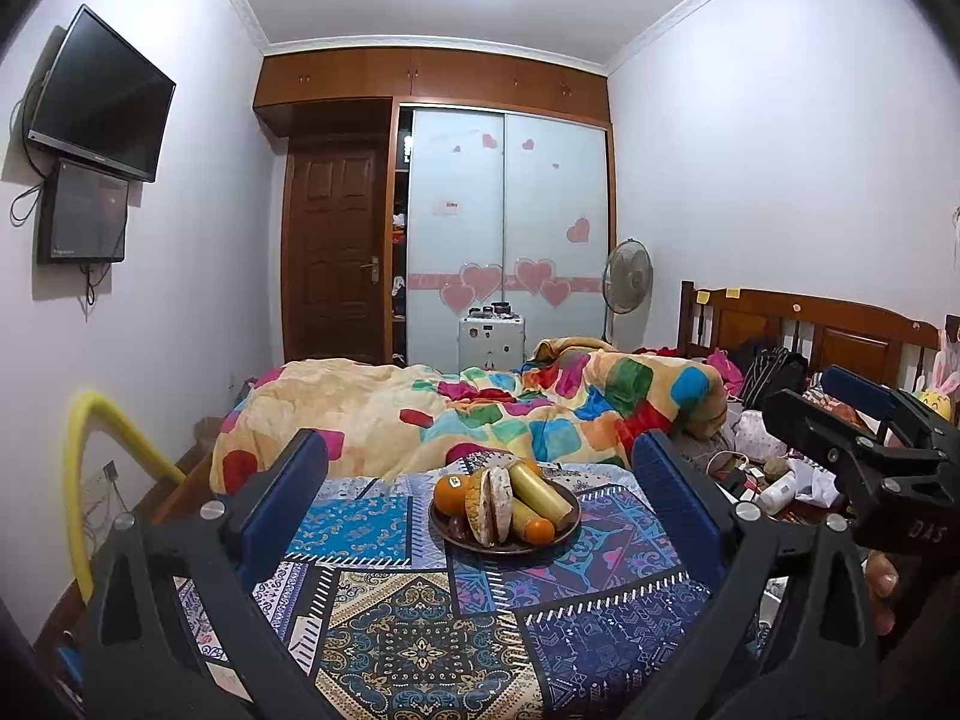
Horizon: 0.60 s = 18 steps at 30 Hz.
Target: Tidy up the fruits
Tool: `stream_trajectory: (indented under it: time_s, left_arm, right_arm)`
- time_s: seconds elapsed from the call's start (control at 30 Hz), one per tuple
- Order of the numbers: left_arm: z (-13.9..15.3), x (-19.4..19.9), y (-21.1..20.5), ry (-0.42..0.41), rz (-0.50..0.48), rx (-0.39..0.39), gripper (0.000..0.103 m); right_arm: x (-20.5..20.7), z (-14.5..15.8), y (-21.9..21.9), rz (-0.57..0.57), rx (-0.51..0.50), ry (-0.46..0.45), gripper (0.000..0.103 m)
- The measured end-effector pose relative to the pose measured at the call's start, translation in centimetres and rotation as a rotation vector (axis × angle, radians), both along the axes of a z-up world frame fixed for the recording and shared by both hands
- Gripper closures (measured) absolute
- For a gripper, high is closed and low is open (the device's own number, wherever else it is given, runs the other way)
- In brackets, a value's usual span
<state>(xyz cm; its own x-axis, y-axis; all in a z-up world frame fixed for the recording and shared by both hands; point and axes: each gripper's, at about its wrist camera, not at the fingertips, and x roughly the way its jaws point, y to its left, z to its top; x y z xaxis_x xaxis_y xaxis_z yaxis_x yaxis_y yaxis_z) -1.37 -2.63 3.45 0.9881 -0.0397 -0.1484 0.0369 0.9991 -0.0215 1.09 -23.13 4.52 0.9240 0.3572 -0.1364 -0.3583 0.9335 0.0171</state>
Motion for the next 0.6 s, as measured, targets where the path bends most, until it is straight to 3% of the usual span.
stream_trajectory:
  time_s: [0.6]
  left_arm:
    - [0.32, 0.02, -0.19, 0.003, -0.013, -0.016, 0.0]
  right_arm:
    - [-0.09, 0.55, 0.12, 0.014, 0.018, -0.008, 0.0]
